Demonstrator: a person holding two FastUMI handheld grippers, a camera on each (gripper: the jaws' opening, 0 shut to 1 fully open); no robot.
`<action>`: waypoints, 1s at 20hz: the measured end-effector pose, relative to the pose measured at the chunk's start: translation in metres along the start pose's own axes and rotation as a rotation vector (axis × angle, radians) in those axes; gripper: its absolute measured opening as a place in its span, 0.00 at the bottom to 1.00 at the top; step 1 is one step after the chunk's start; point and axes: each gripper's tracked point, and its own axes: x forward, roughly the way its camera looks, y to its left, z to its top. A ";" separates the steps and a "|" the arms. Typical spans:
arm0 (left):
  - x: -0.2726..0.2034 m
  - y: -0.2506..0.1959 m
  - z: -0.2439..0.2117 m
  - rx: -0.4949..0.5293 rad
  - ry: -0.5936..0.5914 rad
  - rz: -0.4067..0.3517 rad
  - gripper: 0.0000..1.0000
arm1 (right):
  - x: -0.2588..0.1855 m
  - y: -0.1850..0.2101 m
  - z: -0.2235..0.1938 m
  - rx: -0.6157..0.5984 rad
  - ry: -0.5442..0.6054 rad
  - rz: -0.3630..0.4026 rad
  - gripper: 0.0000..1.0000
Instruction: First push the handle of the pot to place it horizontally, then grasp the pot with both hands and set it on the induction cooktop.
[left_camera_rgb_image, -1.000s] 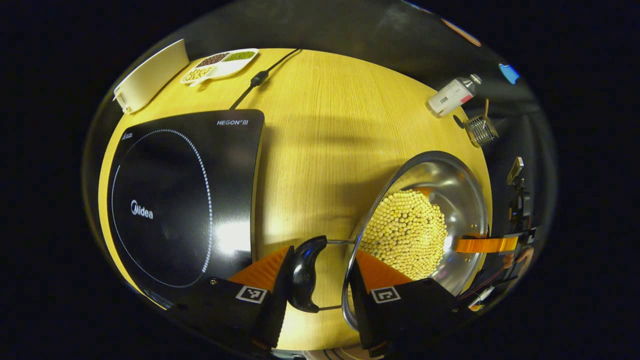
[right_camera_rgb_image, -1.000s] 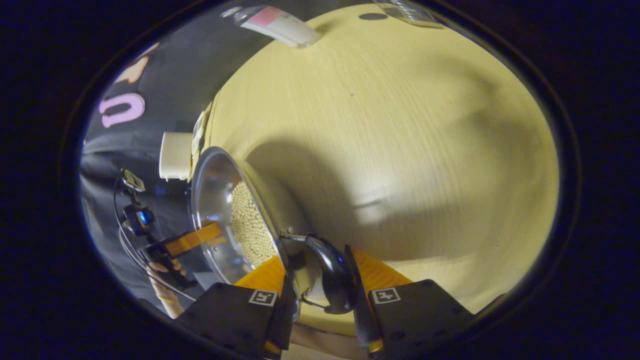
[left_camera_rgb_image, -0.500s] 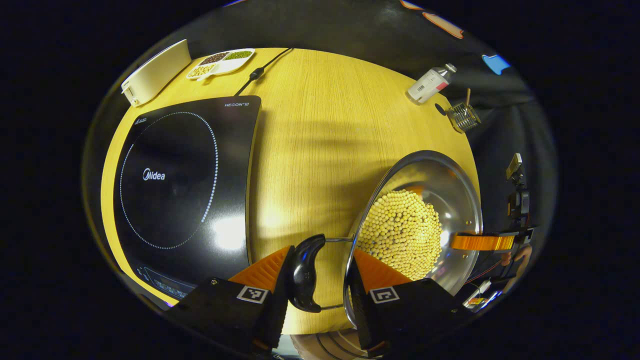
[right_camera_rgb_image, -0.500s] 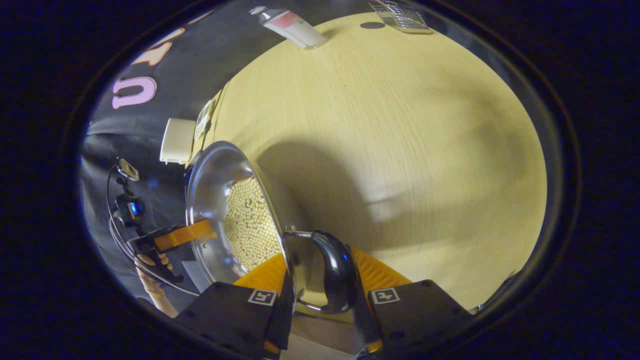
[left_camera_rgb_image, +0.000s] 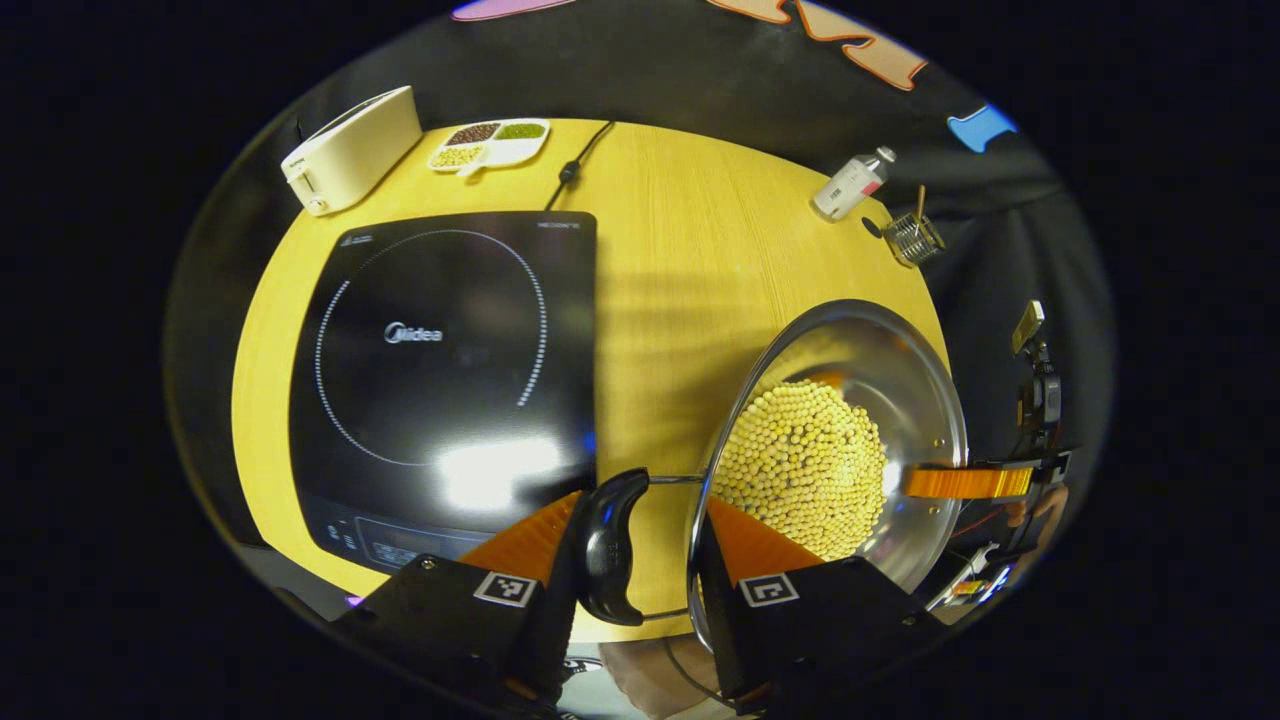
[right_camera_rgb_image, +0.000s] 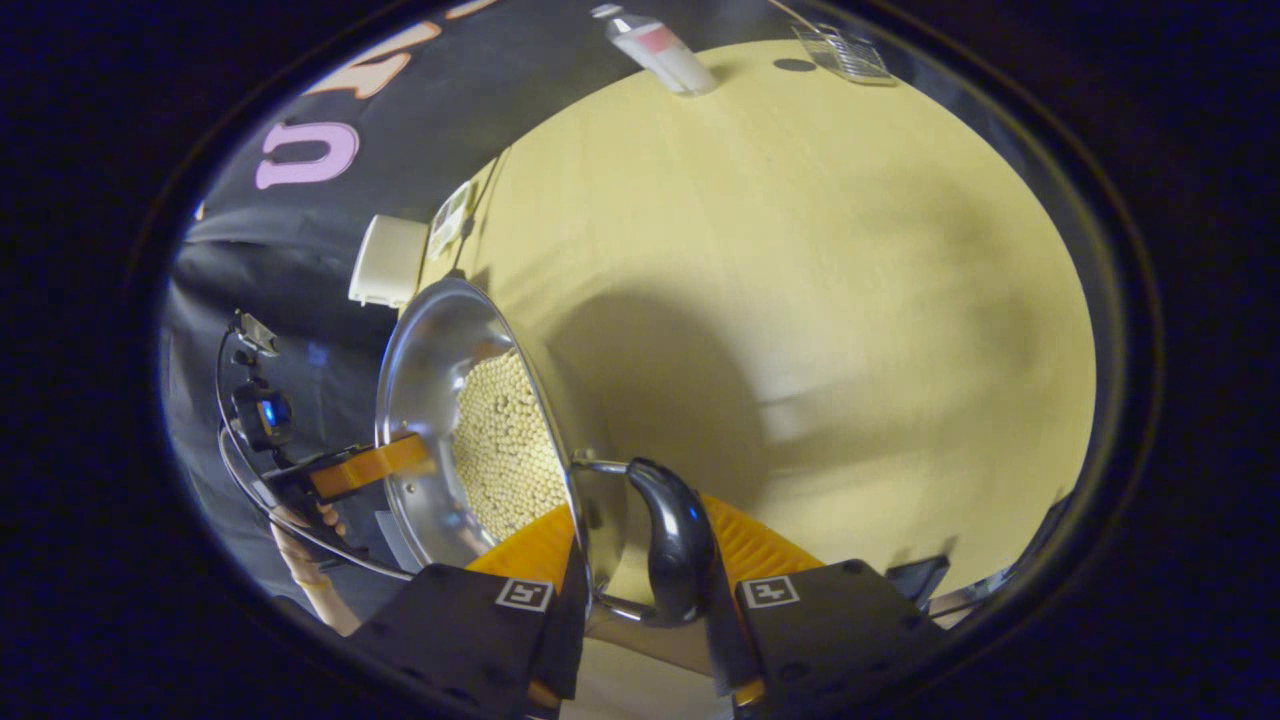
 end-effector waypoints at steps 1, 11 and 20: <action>-0.006 0.009 -0.001 0.004 -0.009 0.001 0.59 | 0.001 0.011 -0.003 -0.004 -0.003 0.004 0.48; -0.057 0.124 0.023 0.035 -0.093 0.014 0.59 | 0.034 0.134 -0.014 -0.036 -0.060 0.008 0.53; -0.052 0.220 0.069 0.087 -0.176 0.069 0.59 | 0.099 0.207 0.008 -0.023 -0.078 -0.011 0.54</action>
